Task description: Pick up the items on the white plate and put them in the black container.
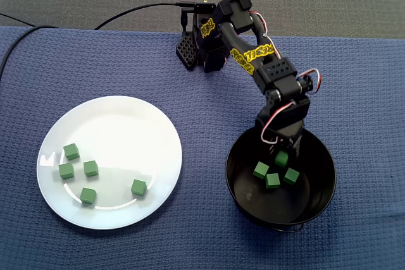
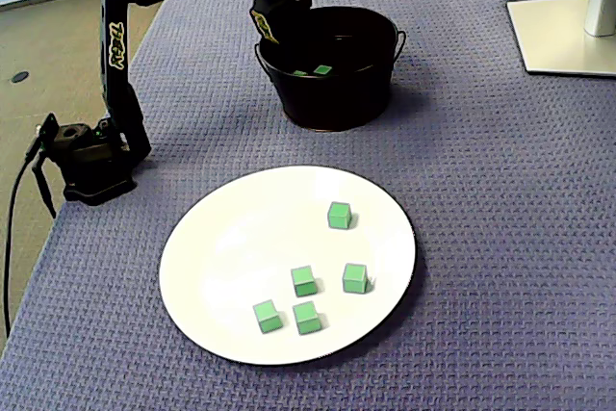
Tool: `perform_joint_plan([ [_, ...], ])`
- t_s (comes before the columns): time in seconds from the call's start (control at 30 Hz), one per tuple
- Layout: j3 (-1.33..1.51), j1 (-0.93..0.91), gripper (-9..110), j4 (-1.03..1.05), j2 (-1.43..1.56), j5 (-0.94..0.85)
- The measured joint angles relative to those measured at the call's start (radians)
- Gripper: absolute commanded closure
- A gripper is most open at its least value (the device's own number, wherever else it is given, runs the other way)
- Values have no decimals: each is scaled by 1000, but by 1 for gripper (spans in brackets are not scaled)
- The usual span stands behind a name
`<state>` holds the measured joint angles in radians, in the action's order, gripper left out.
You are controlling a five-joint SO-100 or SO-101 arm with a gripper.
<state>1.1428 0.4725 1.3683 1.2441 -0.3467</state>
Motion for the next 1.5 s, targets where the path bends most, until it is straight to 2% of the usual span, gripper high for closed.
perform_joint_plan([
  [0.2, -319, -23, 82, 249, 11, -34],
  [0.33, -468, -175, 84, 298, 91, 32],
  [0.47, -453, -443, 81, 272, 146, 135],
  [0.6, -310, -716, 79, 158, 130, 227],
  [0.7, -195, -819, 78, 64, 71, 298],
  [0.93, -127, -856, 78, -43, -114, 373],
  [1.5, -279, -919, 78, -46, -382, 376],
])
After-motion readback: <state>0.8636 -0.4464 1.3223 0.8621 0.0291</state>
